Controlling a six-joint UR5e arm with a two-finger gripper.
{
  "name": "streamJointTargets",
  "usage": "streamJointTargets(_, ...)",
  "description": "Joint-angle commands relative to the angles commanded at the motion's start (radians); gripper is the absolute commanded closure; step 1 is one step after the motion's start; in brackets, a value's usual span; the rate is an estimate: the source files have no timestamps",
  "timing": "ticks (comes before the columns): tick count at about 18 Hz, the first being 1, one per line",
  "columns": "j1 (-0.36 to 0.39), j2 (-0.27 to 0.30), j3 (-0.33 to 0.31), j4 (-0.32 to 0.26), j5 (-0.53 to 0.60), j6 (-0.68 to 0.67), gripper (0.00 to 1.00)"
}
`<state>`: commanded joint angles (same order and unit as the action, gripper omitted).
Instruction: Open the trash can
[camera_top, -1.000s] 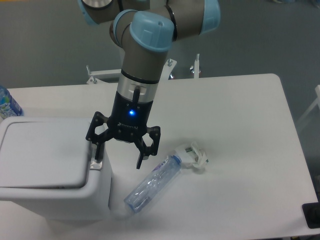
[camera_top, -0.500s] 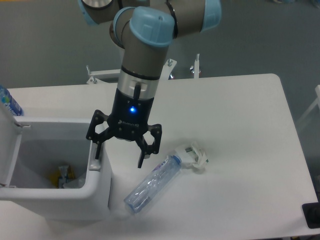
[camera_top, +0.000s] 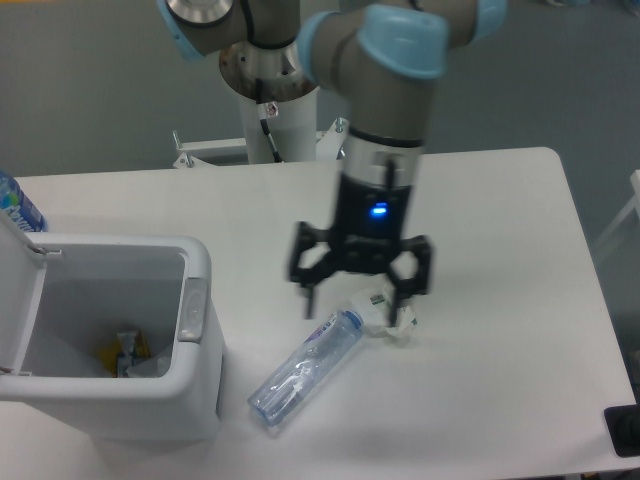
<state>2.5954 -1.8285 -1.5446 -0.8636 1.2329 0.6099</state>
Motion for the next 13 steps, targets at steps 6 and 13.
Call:
streamJointTargets(6, 0.074, -0.06, -0.031, -0.011, 0.07, 0.238, 0.0)
streamJointTargets(13, 0.095, -0.092, -0.066, -0.012, 0.195, 0.516, 0.0)
